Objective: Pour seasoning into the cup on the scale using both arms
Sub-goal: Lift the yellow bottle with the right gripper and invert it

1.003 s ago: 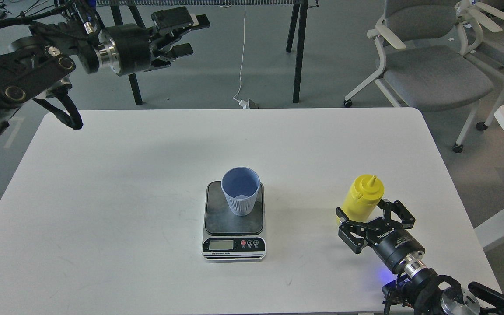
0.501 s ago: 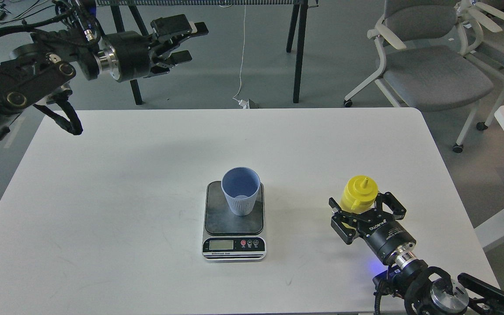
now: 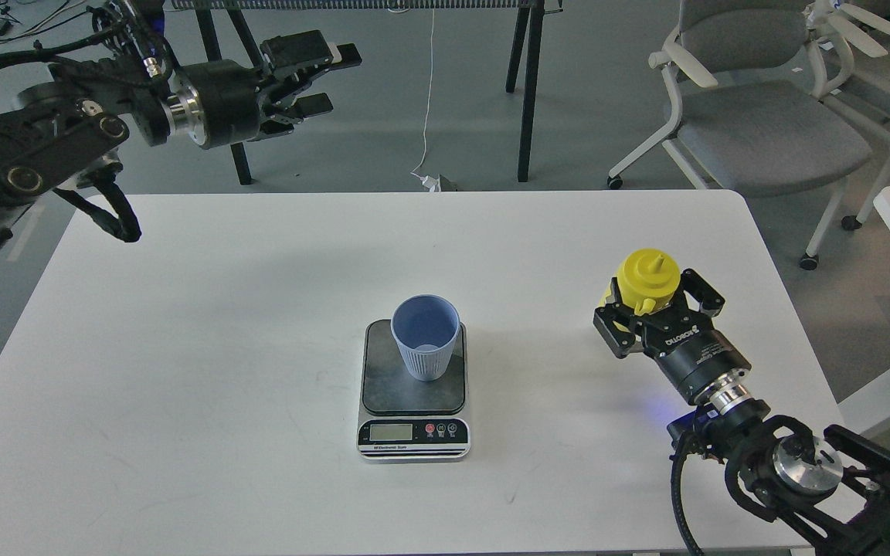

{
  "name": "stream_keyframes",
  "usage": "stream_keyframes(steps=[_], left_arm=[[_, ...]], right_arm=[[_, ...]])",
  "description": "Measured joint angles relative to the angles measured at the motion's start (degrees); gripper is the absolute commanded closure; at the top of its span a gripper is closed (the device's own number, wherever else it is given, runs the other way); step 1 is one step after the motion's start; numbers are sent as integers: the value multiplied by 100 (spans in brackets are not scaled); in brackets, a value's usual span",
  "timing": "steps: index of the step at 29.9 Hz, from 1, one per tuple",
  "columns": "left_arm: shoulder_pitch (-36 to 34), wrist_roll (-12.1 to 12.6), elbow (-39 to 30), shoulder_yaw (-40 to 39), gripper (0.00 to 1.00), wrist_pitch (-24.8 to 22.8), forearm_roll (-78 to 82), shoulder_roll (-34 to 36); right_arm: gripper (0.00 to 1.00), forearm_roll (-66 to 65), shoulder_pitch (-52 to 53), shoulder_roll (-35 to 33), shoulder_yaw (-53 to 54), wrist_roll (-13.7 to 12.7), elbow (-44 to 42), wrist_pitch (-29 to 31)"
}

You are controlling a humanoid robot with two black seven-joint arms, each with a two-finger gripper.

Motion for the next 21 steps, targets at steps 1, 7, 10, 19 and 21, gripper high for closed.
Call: stream_keyframes(steps=[1, 7, 10, 19, 21], left_arm=[[0, 0, 0, -1, 1, 0, -1, 9], [68, 0, 0, -146, 1, 0, -4, 38], [160, 0, 0, -246, 1, 0, -4, 41], [307, 0, 1, -324, 1, 0, 8, 148], [335, 0, 0, -325, 1, 0, 7, 172]], right_arm=[[92, -26, 188, -127, 124, -10, 57, 0], [92, -810, 2085, -1090, 297, -104, 94, -135], [92, -1784, 3031, -1234, 177, -280, 74, -862], [92, -4428, 5054, -677, -1675, -426, 140, -2680], [92, -4936, 5428, -489, -2259, -427, 136, -2988]])
